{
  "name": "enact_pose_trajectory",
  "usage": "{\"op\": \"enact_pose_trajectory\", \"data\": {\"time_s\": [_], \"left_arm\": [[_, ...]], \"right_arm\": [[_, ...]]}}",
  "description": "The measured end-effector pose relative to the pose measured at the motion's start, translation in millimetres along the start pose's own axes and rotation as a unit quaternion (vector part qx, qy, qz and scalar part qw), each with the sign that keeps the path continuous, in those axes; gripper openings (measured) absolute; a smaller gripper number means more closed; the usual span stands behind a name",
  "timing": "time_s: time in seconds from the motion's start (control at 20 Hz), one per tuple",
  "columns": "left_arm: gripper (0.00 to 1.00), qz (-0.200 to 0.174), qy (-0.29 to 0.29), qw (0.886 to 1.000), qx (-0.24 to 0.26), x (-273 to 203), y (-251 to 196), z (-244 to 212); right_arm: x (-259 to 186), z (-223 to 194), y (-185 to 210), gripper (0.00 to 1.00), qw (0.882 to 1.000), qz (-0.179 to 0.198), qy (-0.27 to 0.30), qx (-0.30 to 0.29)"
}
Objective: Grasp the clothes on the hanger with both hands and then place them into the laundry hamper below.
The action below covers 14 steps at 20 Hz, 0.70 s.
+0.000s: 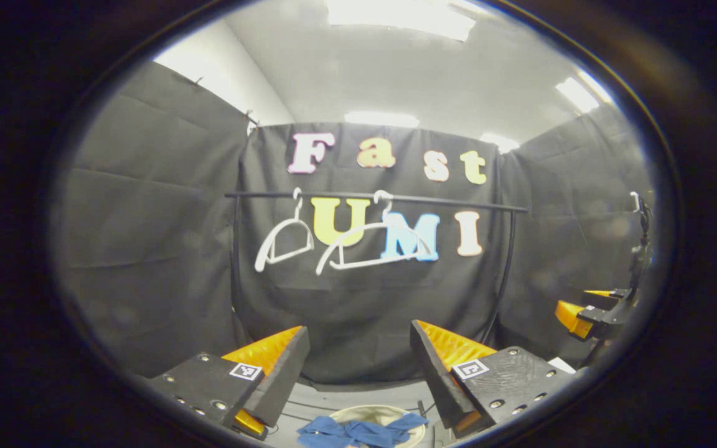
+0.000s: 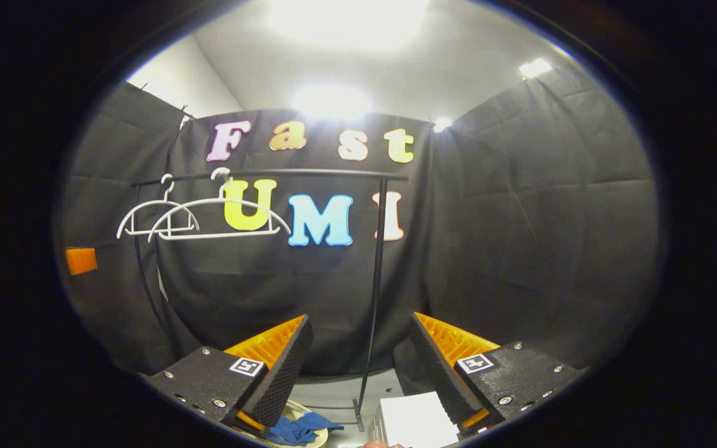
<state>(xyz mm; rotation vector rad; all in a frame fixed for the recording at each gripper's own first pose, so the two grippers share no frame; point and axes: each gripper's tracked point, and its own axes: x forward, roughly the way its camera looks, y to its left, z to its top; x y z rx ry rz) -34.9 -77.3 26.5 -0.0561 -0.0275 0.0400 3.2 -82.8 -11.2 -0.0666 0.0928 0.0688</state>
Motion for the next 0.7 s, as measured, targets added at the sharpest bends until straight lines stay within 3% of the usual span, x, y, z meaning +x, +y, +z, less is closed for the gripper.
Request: {"op": "enact_pose_trajectory", "data": {"time_s": [0.15, 0.3, 0.5, 0.7], "left_arm": [[0.94, 0.006, -0.05, 0.999, -0.002, -28, -13, 35], [0.93, 0.038, -0.077, 0.996, -0.008, -44, -12, 56], [0.93, 0.057, -0.062, 0.996, -0.018, -60, -13, 39], [0.93, 0.067, -0.057, 0.996, 0.027, -80, -2, 43]], "right_arm": [[-6, 25, -16, 0.96, 0.999, 0.011, -0.036, 0.019], [-15, 35, -30, 0.96, 0.997, 0.019, -0.068, 0.028], [-21, 13, -31, 0.94, 0.998, 0.037, -0.045, 0.018], [-21, 8, -29, 0.94, 0.999, 0.03, -0.024, 0.023]]}}
